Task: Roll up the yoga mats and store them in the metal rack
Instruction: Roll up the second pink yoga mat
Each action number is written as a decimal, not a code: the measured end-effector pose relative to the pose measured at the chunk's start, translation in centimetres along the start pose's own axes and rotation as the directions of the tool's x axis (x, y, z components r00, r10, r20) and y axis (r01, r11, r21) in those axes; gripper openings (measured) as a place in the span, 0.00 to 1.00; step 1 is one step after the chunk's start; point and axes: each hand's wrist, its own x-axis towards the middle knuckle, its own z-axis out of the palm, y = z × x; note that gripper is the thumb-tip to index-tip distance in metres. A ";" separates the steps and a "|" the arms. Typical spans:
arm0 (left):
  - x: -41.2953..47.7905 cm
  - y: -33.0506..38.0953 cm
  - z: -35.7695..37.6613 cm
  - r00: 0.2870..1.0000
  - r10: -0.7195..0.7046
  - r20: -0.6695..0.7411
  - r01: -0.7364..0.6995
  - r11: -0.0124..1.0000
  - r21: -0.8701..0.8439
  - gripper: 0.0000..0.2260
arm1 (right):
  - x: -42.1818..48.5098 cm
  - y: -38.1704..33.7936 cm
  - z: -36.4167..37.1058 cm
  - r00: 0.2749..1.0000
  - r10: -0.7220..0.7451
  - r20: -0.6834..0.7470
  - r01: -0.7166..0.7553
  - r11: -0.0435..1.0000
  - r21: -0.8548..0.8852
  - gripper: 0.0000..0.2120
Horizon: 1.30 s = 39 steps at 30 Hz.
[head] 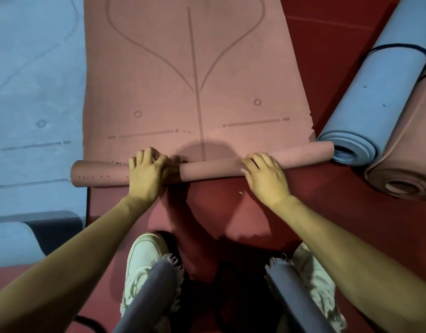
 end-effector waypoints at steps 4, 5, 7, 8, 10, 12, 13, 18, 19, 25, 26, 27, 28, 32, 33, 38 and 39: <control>-1.4 0.3 0.9 0.990 0.139 -0.039 -0.134 0.986 0.100 0.14 | -0.1 0.9 -0.3 0.996 0.013 0.093 -0.023 0.995 0.101 0.22; -1.6 0.4 0.9 0.990 0.133 -0.044 -0.130 0.989 0.068 0.14 | 0.1 0.9 -0.3 0.996 0.029 0.089 -0.041 0.990 0.133 0.21; -2.1 0.4 0.8 0.991 0.124 -0.059 -0.123 0.992 0.013 0.14 | 0.4 1.0 -0.4 0.997 0.033 0.076 -0.046 0.982 0.181 0.19; -2.5 0.3 0.7 0.989 0.137 -0.055 -0.137 0.991 -0.002 0.16 | 0.6 1.0 -0.6 0.996 0.018 0.083 -0.034 0.981 0.193 0.18; -3.0 0.0 0.5 0.985 0.171 -0.017 -0.172 0.985 -0.010 0.20 | 1.3 1.4 -1.1 0.993 -0.005 0.115 -0.019 0.978 0.206 0.17; -3.1 0.0 0.5 0.984 0.179 0.010 -0.179 0.984 -0.012 0.19 | 2.4 1.7 -1.9 0.977 0.000 0.215 -0.042 0.982 0.186 0.16; -3.0 0.0 0.4 0.986 0.168 0.010 -0.168 0.986 -0.015 0.18 | 2.9 1.9 -2.1 0.966 -0.002 0.259 -0.044 0.984 0.170 0.17; -1.5 -0.3 0.0 0.982 0.187 -0.032 -0.188 0.982 -0.031 0.15 | 2.7 1.8 -2.0 0.977 -0.014 0.213 -0.021 0.987 0.162 0.18; -1.3 -0.5 -0.2 0.981 0.193 -0.027 -0.194 0.980 -0.032 0.16 | 2.4 1.7 -1.8 0.985 -0.022 0.171 -0.006 0.987 0.163 0.17; 0.1 -0.7 -1.2 0.975 0.181 0.128 -0.176 0.983 -0.052 0.18 | 1.8 2.0 -1.2 0.993 -0.066 0.103 0.059 0.995 0.077 0.24; -0.1 -0.7 -1.2 0.974 0.190 0.120 -0.186 0.981 -0.047 0.17 | 1.9 1.9 -1.2 0.994 -0.056 0.096 0.049 0.996 0.071 0.25; -0.3 -0.9 -1.1 0.974 0.197 0.108 -0.193 0.980 -0.041 0.16 | 2.0 1.7 -1.2 0.995 -0.046 0.083 0.040 0.997 0.071 0.24; -0.6 -1.1 -0.9 0.975 0.201 0.099 -0.198 0.979 -0.037 0.16 | 2.2 1.6 -1.2 0.997 -0.043 0.069 0.038 0.997 0.067 0.24; -0.6 -1.1 -0.7 0.974 0.214 0.080 -0.211 0.976 -0.047 0.17 | 2.2 1.4 -1.4 0.998 -0.055 0.038 0.052 0.996 0.070 0.21; -0.6 -1.1 -0.8 0.973 0.222 0.061 -0.220 0.974 -0.048 0.16 | 2.1 1.3 -1.5 0.998 -0.046 0.032 0.043 0.996 0.082 0.20; -3.6 -3.8 -1.7 0.978 0.199 -0.060 -0.205 0.970 -0.127 0.16 | 1.1 -1.0 -1.2 0.993 -0.118 0.024 0.112 0.980 0.162 0.19; -4.4 -4.1 -1.9 0.980 0.192 -0.060 -0.199 0.967 -0.159 0.18 | 0.5 -1.5 -1.1 0.991 -0.132 0.030 0.125 0.978 0.169 0.18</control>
